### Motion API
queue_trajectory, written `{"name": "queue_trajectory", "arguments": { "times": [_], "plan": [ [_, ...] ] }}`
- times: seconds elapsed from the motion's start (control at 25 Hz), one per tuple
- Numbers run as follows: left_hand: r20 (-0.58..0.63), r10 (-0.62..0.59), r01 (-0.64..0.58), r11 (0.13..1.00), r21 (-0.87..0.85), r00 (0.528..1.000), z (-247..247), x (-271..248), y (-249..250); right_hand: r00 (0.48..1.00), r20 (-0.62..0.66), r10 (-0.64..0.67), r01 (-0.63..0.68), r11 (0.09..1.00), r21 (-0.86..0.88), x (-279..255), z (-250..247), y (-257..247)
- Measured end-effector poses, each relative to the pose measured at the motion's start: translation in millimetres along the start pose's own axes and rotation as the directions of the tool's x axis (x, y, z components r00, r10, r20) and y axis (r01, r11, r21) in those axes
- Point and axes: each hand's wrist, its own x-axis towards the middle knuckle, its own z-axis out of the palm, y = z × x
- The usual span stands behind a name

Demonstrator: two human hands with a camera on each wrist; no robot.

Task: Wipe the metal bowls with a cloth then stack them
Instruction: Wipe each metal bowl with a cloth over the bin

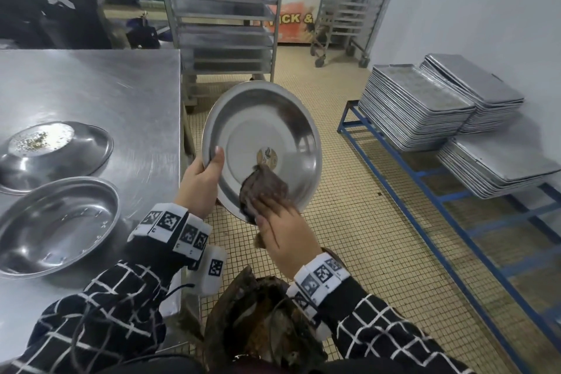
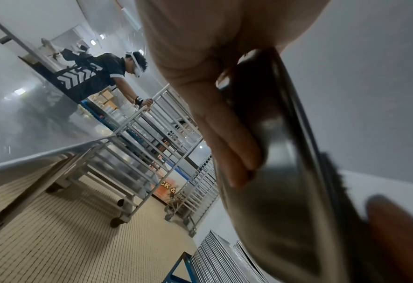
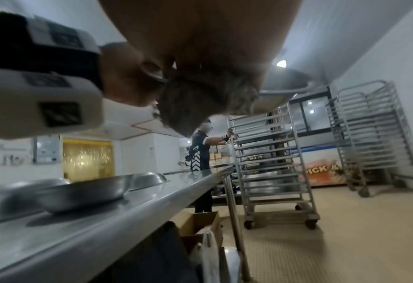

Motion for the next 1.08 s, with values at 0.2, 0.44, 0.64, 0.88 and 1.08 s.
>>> {"name": "queue_trajectory", "arguments": {
  "times": [0.2,0.44,0.64,0.88,1.08],
  "plan": [
    [0.037,-0.024,0.025,0.999,-0.031,0.999,-7.1,2.0,-2.4,0.992,-0.098,0.084,-0.092,0.992,-0.088,-13.7,-6.3,27.1],
    [0.129,-0.091,0.092,0.996,-0.004,0.988,0.3,-6.2,-14.2,0.959,-0.051,0.279,-0.283,0.945,-0.162,25.6,-38.8,88.1],
    [0.136,-0.129,0.142,0.986,-0.089,0.982,5.7,-12.9,-11.1,0.871,-0.147,0.469,-0.414,0.861,0.295,45.6,-69.3,96.9],
    [0.059,-0.12,0.13,0.965,-0.228,0.991,11.1,-7.2,-25.4,0.663,-0.188,0.724,-0.509,0.621,0.596,29.0,-57.1,72.6],
    [0.07,-0.119,0.133,0.96,-0.245,0.99,22.7,-7.5,-30.7,0.587,-0.157,0.794,-0.463,0.488,0.74,16.7,-55.3,50.3]
  ]
}}
